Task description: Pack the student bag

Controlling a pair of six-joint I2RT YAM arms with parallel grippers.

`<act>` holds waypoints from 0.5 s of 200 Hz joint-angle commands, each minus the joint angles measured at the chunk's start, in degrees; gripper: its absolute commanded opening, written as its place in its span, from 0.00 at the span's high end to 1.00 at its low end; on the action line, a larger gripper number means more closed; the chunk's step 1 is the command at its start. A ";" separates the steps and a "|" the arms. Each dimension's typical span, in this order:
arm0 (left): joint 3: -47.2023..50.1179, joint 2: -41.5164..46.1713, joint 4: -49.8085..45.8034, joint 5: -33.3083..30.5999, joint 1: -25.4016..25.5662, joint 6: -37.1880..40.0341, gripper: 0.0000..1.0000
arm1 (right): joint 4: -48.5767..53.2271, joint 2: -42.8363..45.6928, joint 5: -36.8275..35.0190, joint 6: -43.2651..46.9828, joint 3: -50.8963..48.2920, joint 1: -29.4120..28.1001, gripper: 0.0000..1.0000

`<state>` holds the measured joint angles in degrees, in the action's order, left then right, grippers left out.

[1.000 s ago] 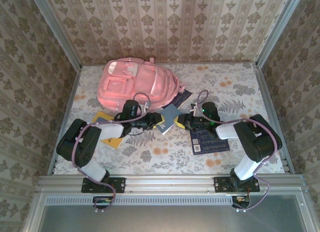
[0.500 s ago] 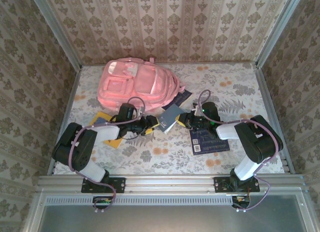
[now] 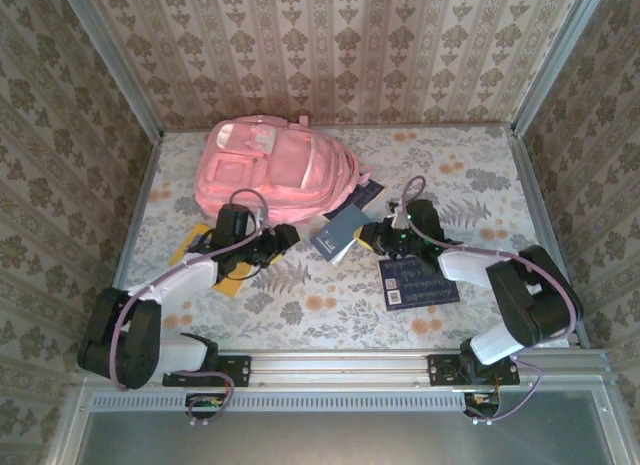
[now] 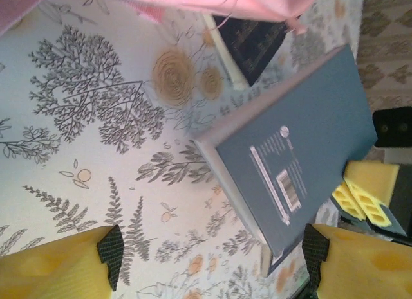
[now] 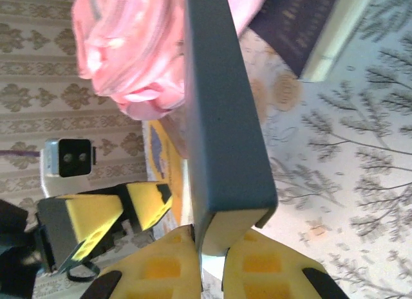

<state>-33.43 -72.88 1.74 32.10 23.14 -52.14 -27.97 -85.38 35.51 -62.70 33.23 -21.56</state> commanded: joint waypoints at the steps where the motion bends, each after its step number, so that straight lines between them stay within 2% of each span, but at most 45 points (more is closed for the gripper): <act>1: -0.56 1.84 2.98 1.45 0.10 -5.63 0.18 | 3.30 6.82 -1.51 0.84 2.91 -0.41 1.00; 19: 0.75 2.38 9.54 1.76 0.59 -12.64 0.14 | 5.02 10.87 -2.74 -0.54 4.04 -0.72 1.00; 25: 1.37 2.67 12.38 1.57 0.96 -15.08 0.07 | 5.59 11.95 -3.47 -1.23 4.40 -0.79 1.00; 38: 2.17 3.34 17.68 0.26 1.97 -19.69 0.03 | 5.90 13.80 -4.77 -2.83 5.04 -0.86 1.00; 51: 2.83 4.64 21.39 -2.53 2.62 -22.91 0.00 | 5.48 14.92 -5.82 -4.67 5.75 -0.98 1.00; 67: 2.73 6.07 24.04 -6.47 6.07 -24.75 0.00 | 3.98 15.34 -6.70 -7.23 6.56 -1.35 1.00; 100: 2.57 4.87 32.72 -10.21 8.88 -27.02 0.00 | 1.49 14.48 -7.50 -10.39 8.74 -2.30 1.00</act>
<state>-30.81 -67.88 23.94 26.61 30.74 -74.46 -23.09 -71.20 29.93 -69.32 38.70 -22.94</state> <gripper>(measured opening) 0.999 0.107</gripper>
